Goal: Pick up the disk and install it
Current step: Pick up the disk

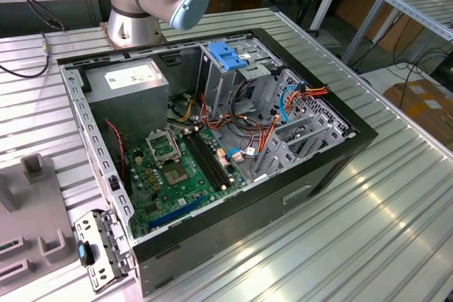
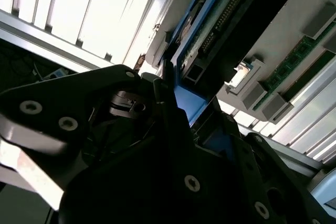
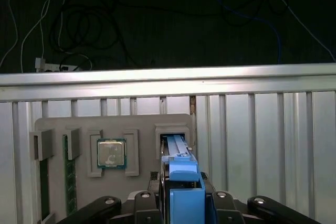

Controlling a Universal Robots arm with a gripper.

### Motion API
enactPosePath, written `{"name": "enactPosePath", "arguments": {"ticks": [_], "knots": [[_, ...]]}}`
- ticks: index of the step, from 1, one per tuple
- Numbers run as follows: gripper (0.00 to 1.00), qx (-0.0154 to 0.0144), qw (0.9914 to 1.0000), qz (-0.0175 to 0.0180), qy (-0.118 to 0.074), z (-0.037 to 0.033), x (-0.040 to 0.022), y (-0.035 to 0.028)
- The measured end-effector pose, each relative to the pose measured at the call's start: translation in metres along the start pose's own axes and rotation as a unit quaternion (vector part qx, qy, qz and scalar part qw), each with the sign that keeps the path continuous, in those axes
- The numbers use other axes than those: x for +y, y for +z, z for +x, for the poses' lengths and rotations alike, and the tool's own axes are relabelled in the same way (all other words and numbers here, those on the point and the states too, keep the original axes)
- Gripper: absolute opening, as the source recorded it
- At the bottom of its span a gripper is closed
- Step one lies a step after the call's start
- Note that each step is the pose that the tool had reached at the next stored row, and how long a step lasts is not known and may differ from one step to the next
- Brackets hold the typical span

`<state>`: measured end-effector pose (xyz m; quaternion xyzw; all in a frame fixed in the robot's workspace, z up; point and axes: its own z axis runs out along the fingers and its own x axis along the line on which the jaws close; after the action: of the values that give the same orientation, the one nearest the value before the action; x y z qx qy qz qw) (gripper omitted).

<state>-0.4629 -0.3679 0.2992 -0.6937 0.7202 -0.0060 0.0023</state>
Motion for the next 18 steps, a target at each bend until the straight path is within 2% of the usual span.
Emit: {"name": "enactPosePath", "arguments": {"ticks": [2, 18], "knots": [[0.37, 0.0000, 1.00000, 0.0000, 0.000, 0.0000, 0.0000, 0.0000], [0.37, -0.0001, 0.99998, 0.0000, -0.006, 0.0000, 0.0000, 0.0001]]}}
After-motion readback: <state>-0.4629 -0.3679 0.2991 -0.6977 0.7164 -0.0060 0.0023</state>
